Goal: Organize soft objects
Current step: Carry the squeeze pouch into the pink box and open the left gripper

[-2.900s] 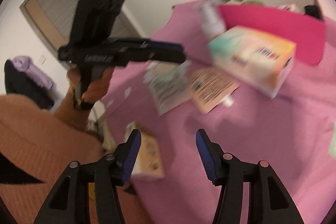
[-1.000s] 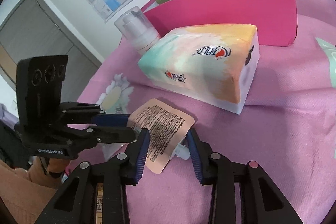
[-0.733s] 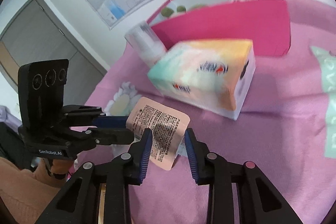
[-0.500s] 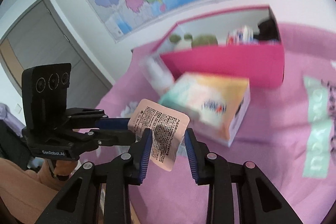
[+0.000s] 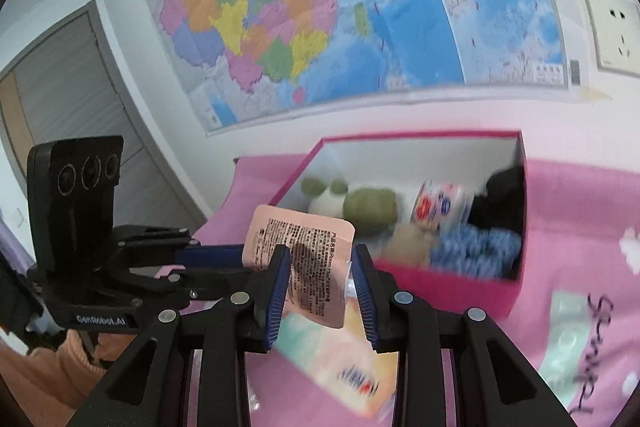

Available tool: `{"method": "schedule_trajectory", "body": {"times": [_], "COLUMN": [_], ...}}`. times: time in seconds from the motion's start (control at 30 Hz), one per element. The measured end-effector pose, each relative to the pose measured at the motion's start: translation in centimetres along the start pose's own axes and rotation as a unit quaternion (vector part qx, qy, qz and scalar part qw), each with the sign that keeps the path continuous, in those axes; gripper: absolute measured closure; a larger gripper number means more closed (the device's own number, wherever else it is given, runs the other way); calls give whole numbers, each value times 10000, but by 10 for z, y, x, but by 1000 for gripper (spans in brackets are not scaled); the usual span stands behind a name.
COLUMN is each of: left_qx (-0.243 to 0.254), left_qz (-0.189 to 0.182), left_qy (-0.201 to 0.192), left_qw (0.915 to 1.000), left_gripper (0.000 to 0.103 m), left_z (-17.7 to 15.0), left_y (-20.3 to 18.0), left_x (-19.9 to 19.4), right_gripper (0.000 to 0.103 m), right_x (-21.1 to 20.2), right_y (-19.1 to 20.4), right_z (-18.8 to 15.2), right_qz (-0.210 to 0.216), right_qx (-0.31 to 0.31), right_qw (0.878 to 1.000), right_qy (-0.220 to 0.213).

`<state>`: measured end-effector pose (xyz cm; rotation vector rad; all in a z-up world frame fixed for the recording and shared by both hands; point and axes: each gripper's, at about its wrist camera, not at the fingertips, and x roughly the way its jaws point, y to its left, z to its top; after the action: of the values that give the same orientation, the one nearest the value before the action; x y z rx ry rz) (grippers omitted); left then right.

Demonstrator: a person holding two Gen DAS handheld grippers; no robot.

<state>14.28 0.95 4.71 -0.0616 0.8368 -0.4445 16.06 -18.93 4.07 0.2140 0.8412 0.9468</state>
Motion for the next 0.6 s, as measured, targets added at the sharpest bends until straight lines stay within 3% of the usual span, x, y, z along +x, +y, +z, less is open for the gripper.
{"method": "schedule_trajectory", "body": {"times": [0.3, 0.6], "left_qx": [-223, -440], "left_qz": [315, 451], "left_qy": [12, 236], "left_qw": [9993, 9977], "left_gripper": [77, 77], "left_z": [24, 24], "left_y": [36, 60], "left_x": [22, 44], "right_gripper": [71, 71], "right_x": [32, 71], "right_y": [-10, -27], "right_z": [31, 34], "right_qz": [-129, -119], "right_qx": [-70, 118], "right_qw": [9999, 9996], "right_qy": [-78, 241]}}
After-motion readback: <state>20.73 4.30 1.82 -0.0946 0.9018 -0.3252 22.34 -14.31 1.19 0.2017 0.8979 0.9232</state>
